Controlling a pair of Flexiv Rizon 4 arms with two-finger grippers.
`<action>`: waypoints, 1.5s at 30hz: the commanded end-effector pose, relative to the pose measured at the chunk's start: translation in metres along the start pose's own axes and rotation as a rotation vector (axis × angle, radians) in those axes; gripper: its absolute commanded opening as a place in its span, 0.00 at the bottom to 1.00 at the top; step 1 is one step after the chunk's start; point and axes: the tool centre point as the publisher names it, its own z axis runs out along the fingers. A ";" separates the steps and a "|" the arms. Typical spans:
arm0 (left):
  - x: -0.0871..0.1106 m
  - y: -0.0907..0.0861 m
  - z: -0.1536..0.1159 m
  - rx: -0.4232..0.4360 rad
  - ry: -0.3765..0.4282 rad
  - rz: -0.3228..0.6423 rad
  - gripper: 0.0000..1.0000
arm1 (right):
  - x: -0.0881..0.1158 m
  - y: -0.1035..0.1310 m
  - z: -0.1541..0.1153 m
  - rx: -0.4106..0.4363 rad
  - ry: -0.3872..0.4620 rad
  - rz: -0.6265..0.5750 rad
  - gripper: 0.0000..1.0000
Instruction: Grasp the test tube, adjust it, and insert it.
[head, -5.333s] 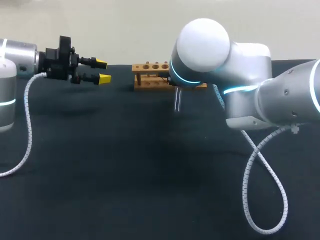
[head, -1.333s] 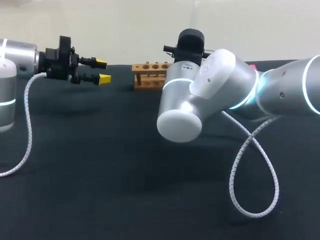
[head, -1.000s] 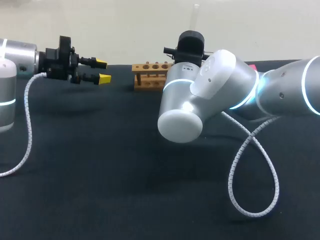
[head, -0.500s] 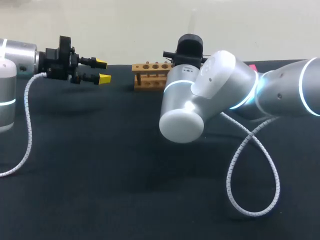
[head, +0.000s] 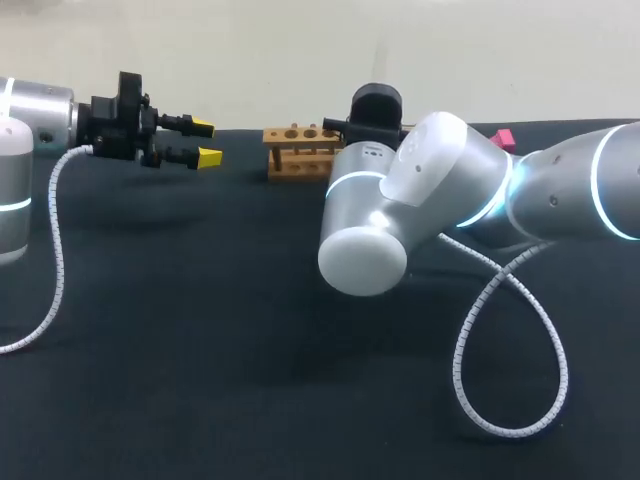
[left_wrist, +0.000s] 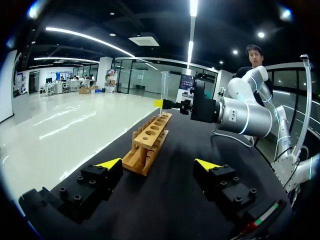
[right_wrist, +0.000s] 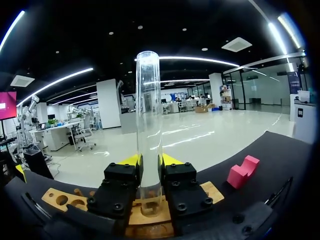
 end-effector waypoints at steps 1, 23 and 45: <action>0.001 -0.002 0.000 -0.006 -0.004 0.003 1.00 | 0.004 0.001 0.002 -0.002 0.003 0.000 0.00; 0.001 -0.002 0.000 -0.006 -0.004 0.003 1.00 | 0.009 0.000 -0.001 0.005 0.024 0.000 0.40; 0.001 -0.002 0.000 -0.006 -0.004 0.003 1.00 | -0.003 0.002 -0.015 0.023 0.001 0.008 0.35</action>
